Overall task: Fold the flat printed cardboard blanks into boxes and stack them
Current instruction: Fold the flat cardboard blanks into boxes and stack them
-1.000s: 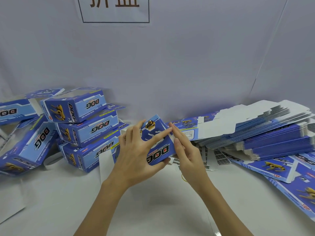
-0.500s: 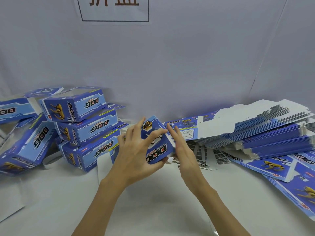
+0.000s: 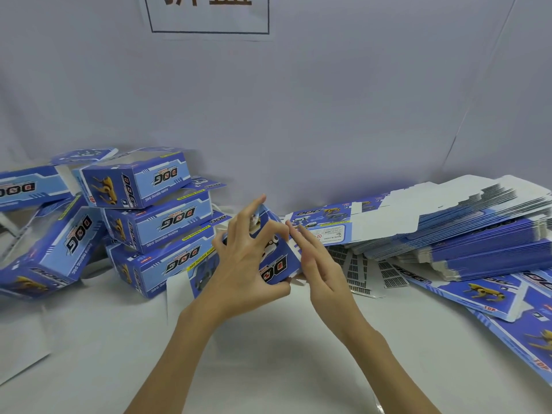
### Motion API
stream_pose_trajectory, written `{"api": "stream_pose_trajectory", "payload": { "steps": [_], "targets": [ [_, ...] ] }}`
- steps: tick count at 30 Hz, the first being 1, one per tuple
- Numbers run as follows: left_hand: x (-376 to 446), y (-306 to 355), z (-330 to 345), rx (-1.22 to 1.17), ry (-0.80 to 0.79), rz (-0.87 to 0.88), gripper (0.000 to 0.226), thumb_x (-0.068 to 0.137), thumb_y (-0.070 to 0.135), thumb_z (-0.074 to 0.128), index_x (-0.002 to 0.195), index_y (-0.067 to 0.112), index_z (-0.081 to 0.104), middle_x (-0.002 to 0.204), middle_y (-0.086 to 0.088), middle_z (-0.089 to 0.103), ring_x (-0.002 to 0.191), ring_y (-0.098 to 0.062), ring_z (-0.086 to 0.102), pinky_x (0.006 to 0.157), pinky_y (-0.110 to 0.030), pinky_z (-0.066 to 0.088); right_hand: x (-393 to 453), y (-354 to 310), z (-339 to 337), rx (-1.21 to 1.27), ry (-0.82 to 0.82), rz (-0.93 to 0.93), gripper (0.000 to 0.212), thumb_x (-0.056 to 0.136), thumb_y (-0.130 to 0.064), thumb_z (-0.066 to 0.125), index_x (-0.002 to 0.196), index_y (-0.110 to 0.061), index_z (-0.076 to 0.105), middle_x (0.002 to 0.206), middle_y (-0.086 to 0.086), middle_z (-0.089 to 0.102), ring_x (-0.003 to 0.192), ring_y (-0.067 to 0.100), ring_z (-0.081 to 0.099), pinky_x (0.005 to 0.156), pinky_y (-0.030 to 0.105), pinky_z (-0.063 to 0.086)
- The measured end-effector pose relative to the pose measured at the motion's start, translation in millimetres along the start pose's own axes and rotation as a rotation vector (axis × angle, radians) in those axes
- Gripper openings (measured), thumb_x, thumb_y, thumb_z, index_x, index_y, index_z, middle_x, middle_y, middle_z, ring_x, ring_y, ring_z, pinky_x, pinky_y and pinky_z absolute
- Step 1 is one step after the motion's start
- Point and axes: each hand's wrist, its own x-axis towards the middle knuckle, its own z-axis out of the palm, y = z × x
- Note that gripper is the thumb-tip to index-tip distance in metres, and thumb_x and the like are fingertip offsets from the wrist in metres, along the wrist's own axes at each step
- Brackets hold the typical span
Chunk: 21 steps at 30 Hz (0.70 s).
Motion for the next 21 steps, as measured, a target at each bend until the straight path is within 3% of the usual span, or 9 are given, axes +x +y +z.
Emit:
{"api": "stream_pose_trajectory", "payload": {
  "steps": [2, 5, 8, 13, 16, 19, 21],
  "targets": [
    [0.0, -1.4, 1.0, 0.009, 0.013, 0.006, 0.076, 0.068, 0.054, 0.081, 0.134, 0.052, 0.044, 0.169, 0.018, 0.005, 0.145, -0.012, 0.034, 0.116, -0.048, 0.024, -2.1, 1.7, -0.2, -0.097, -0.023, -0.025, 0.052, 0.105, -0.060, 0.048, 0.155, -0.056, 0.039, 0.171, -0.015, 0.026, 0.156, 0.007, 0.030, 0.107, 0.043, 0.056],
    [0.2, -5.5, 2.5, 0.045, 0.013, -0.001, 0.093, 0.070, 0.059, 0.079, 0.150, 0.047, 0.034, 0.171, 0.012, 0.008, 0.148, -0.014, 0.033, 0.119, -0.043, 0.025, -1.3, 3.8, -2.1, -0.107, -0.002, -0.088, 0.059, 0.104, -0.039, 0.064, 0.157, -0.050, 0.041, 0.166, -0.007, 0.035, 0.147, 0.016, 0.048, 0.092, 0.036, 0.063],
    [-0.1, -6.0, 3.3, 0.057, 0.010, -0.036, 0.102, 0.069, 0.069, 0.070, 0.157, 0.041, 0.026, 0.170, 0.004, 0.017, 0.155, -0.018, 0.023, 0.122, -0.042, 0.024, 0.2, 4.7, -2.7, -0.128, 0.031, -0.113, 0.054, 0.107, -0.030, 0.060, 0.155, -0.049, 0.046, 0.163, -0.009, 0.037, 0.138, 0.016, 0.057, 0.085, 0.029, 0.064],
    [0.4, -4.7, 6.0, 0.050, 0.069, -0.005, 0.099, 0.070, 0.069, 0.068, 0.157, 0.043, 0.030, 0.168, 0.004, 0.022, 0.152, -0.020, 0.026, 0.121, -0.046, 0.030, -1.0, 1.2, 0.2, -0.176, 0.050, -0.092, 0.051, 0.107, -0.035, 0.053, 0.157, -0.045, 0.045, 0.168, -0.016, 0.027, 0.120, 0.015, 0.068, 0.086, 0.020, 0.059],
    [1.8, -1.8, 7.2, 0.053, 0.154, 0.080, 0.097, 0.072, 0.062, 0.075, 0.157, 0.037, 0.034, 0.166, 0.000, 0.027, 0.150, -0.021, 0.029, 0.119, -0.056, 0.036, 0.7, -0.9, -0.9, -0.070, 0.065, -0.007, 0.065, 0.106, -0.023, 0.063, 0.162, -0.041, 0.036, 0.161, -0.014, 0.040, 0.130, 0.007, 0.062, 0.093, 0.025, 0.059],
    [5.5, 4.7, 10.3, 0.095, 0.202, 0.231, 0.095, 0.081, 0.063, 0.076, 0.159, 0.033, 0.031, 0.167, -0.008, 0.024, 0.157, -0.028, 0.022, 0.123, -0.067, 0.020, 5.1, -4.1, -9.1, 0.096, 0.099, 0.093, 0.094, 0.093, -0.013, 0.080, 0.166, -0.035, 0.024, 0.127, -0.026, 0.062, 0.115, 0.010, 0.070, 0.087, 0.027, 0.061],
    [4.1, 4.5, 8.1, 0.053, 0.180, 0.247, 0.101, 0.084, 0.067, 0.074, 0.163, 0.031, 0.023, 0.172, -0.007, 0.015, 0.160, -0.031, 0.010, 0.126, -0.065, 0.008, 7.2, -9.2, -15.3, 0.104, 0.164, 0.054, 0.100, 0.084, -0.017, 0.086, 0.165, -0.031, 0.029, 0.131, -0.021, 0.063, 0.120, 0.013, 0.069, 0.091, 0.033, 0.062]
  ]
}}
